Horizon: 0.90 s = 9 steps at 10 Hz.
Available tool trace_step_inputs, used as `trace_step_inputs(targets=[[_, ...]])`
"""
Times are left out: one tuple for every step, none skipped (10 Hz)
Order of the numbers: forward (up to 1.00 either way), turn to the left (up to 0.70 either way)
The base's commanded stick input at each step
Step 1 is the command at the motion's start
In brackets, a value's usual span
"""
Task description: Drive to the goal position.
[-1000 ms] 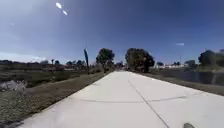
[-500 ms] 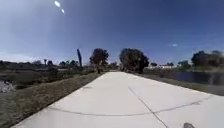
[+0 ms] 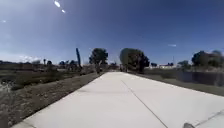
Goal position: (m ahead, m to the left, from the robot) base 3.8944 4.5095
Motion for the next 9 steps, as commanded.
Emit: trace_step_inputs(targets=[[1.00, -0.40], [1.00, -0.40], [1.00, -0.25], [1.00, -0.09], [1.00, 0.00], [1.00, 0.00], [1.00, 0.00], [1.00, 0.00], [1.00, 0.00]])
